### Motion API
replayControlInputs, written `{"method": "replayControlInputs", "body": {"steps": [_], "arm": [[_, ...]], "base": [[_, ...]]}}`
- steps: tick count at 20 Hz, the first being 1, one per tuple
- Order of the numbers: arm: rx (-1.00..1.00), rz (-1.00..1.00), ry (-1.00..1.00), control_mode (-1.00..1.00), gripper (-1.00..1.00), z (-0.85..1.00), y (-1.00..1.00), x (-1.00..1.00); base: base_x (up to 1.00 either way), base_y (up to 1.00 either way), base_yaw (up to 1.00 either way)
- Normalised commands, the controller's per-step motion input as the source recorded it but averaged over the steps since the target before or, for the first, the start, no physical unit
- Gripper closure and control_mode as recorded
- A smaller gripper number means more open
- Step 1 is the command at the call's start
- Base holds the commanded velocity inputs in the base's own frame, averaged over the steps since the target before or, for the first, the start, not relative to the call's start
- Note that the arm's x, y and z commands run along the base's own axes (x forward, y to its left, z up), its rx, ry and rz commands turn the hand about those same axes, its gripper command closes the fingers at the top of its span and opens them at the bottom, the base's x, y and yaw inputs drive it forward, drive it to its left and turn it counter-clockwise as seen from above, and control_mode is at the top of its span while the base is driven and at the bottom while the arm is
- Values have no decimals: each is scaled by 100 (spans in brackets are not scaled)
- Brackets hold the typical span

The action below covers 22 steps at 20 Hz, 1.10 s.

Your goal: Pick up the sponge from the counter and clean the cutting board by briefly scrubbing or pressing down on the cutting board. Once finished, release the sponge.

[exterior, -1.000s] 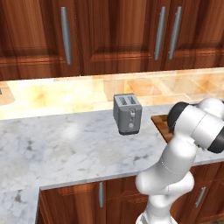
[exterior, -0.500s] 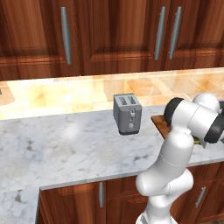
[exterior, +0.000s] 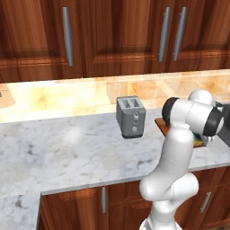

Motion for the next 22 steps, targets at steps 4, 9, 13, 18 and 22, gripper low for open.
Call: {"method": "replayControlInputs", "body": {"steps": [4, 9, 13, 18, 22], "arm": [[0, 0, -4, -100, 100, -1, 0, 47], [0, 0, -8, -100, 100, 0, 0, 46], [0, 0, -4, -100, 100, 0, 0, 63], [0, 0, 0, -100, 100, 0, 0, 80], [0, 0, 0, -100, 100, 0, 0, 84]], "base": [[0, 0, 0], [0, 0, 0], [0, 0, 0], [0, 0, 0], [0, 0, 0]]}}
